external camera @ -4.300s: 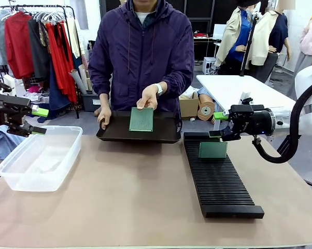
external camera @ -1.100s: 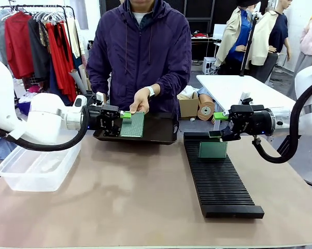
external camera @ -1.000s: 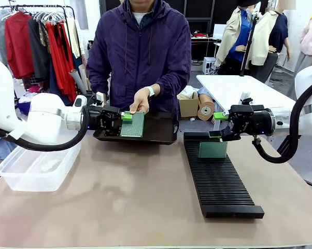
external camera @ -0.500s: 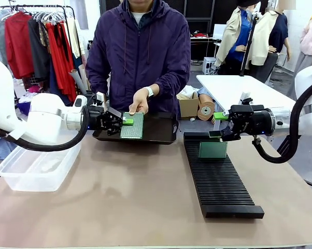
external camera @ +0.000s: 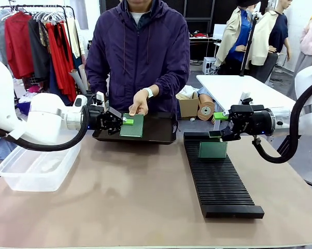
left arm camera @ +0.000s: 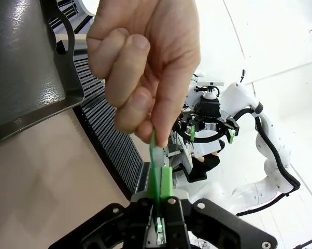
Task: Sort PCBs into racks and boxes based on the side picked up.
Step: Pick up the Blank PCB handed by the Human, then if the short side of the Blank PCB is picked up, insert it into the PCB Rack ; if the long side is picked up, place it in the Organizing box.
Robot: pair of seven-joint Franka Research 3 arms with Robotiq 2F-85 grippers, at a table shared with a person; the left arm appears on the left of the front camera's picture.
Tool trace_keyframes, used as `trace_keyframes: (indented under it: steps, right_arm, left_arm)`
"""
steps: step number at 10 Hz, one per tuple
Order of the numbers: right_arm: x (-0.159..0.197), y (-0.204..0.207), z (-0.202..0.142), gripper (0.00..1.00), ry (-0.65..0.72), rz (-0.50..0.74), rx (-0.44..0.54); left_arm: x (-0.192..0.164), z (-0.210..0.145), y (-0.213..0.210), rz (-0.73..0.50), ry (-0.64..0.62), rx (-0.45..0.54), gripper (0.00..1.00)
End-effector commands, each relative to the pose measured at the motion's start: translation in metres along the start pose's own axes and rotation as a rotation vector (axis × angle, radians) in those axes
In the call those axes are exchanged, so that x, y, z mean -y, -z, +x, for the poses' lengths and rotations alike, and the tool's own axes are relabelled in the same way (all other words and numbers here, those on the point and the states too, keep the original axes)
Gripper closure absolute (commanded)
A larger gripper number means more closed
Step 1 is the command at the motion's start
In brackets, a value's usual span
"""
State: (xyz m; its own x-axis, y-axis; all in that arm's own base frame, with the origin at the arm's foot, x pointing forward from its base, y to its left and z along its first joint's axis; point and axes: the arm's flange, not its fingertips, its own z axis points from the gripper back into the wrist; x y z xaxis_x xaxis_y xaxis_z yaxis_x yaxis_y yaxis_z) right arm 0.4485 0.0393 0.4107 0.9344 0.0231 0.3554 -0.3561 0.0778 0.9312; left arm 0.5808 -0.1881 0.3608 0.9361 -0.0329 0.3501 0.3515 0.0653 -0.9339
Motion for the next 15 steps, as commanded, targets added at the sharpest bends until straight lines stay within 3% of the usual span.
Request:
trace_keyframes:
  steps: [1,2,3,15]
  right_arm:
    - [-0.0013,0.0011,-0.0001,0.00,-0.017,-0.001,-0.004]
    - [-0.0013,0.0011,-0.0001,0.00,-0.017,-0.001,-0.004]
    - [-0.0013,0.0011,-0.0001,0.00,-0.017,-0.001,-0.004]
    - [-0.0013,0.0011,-0.0001,0.00,-0.017,-0.001,-0.004]
  left_arm:
    - [0.0049,-0.0087,0.0001,-0.007,0.025,-0.019,1.00]
    - [0.0049,-0.0098,0.0042,0.022,0.027,-0.076,1.00]
    - [0.0006,-0.0002,0.0005,-0.001,0.001,-0.003,1.00]
    - [0.0006,-0.0002,0.0005,-0.001,0.001,-0.003,1.00]
